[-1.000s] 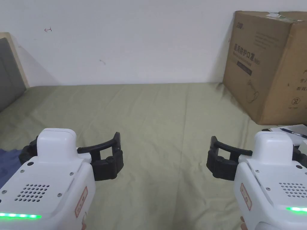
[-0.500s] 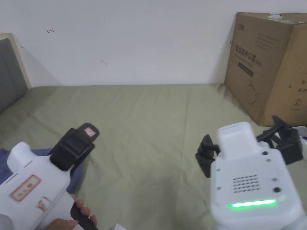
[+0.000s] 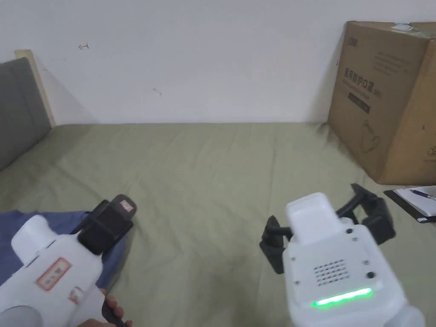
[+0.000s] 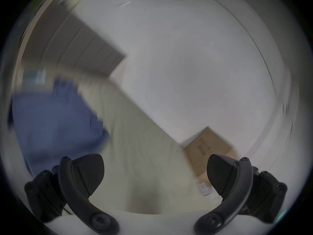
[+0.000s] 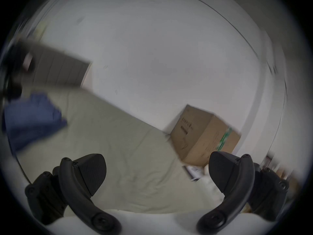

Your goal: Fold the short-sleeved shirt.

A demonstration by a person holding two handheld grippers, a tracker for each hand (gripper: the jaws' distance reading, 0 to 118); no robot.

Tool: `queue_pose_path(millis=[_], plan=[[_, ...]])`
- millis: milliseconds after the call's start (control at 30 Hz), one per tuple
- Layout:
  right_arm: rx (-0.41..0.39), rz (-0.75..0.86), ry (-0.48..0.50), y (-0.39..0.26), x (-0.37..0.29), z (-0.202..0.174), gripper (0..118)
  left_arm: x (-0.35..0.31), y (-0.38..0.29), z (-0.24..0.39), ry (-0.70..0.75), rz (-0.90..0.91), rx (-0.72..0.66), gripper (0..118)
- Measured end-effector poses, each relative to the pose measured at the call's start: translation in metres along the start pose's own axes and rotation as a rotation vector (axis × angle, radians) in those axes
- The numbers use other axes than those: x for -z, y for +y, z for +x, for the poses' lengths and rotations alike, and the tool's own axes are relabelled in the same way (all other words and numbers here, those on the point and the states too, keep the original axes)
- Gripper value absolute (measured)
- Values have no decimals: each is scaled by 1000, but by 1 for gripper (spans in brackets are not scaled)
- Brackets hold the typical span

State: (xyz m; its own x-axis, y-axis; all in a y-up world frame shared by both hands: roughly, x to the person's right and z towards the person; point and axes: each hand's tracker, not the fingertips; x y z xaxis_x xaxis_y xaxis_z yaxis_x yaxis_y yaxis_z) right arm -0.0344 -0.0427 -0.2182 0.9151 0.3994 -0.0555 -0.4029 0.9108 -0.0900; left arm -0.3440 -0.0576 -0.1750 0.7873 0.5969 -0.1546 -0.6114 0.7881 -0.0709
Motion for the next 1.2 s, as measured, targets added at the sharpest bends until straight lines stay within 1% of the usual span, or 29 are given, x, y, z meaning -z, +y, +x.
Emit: queue_pose_path(millis=[33,67,100,133,167,200,233,267,300,333,400,433,467,500,533,567,600,633,667,700,733,767,833,933,1000,1067,1167,1200], plan=[[141,-7,16,0,0,13,118,-3,0,15,15,38,163,118],[266,-17,28,0,0,23,118,-6,-2,28,15,79,295,118],[410,-25,39,-5,0,35,118,-10,-6,40,2,120,424,118],[517,-38,48,-11,1,43,118,-14,-10,49,-10,146,534,118],[603,-38,57,-18,2,51,118,-18,-14,54,-37,166,636,118],[659,-28,50,-26,1,55,118,-21,-19,60,-58,186,711,118],[668,-39,32,-31,2,58,118,-23,-25,65,-73,198,757,118],[633,-49,29,-34,2,59,118,-24,-28,68,-83,198,768,118],[617,-53,10,-35,1,59,118,-24,-29,67,-82,197,776,118],[572,-43,-20,-35,-1,56,118,-24,-31,68,-81,191,772,118],[496,5,-52,-31,-6,53,118,-24,-32,72,-75,179,761,118],[459,20,-69,-28,-8,51,116,-21,-29,72,-64,126,742,118],[428,39,-79,-23,-11,47,112,-19,-28,73,-60,106,718,116],[399,57,-97,-20,-13,44,97,-20,-26,73,-69,105,695,100],[378,69,-97,-18,-15,43,71,-21,-26,71,-82,117,686,67],[377,69,-92,-17,-15,42,44,-20,-24,72,-78,129,673,25],[378,63,-88,-15,-13,42,18,-17,-23,73,-46,139,667,0],[376,61,-94,-14,-13,40,13,-17,-21,73,-32,151,659,0],[379,62,-93,-15,-14,40,11,-16,-16,72,-41,130,652,0],[392,64,-74,-15,-14,40,0,-14,-12,71,-56,80,629,0],[406,66,-57,-15,-14,41,0,-12,-10,72,-55,63,621,0],[413,71,-63,-15,-14,40,0,-11,-8,71,-67,67,615,0],[415,58,-48,-14,-12,37,0,-9,-6,70,-68,71,618,0],[410,47,-29,-12,-8,35,0,-9,-1,65,-80,62,581,0],[414,49,-8,-8,-7,33,0,-8,0,66,-60,57,584,0],[414,56,44,-1,-2,27,0,-10,5,60,-30,59,602,0],[393,77,131,12,4,9,0,-17,18,46,11,75,585,0],[386,87,161,18,7,-1,0,-21,24,38,53,87,578,0]])
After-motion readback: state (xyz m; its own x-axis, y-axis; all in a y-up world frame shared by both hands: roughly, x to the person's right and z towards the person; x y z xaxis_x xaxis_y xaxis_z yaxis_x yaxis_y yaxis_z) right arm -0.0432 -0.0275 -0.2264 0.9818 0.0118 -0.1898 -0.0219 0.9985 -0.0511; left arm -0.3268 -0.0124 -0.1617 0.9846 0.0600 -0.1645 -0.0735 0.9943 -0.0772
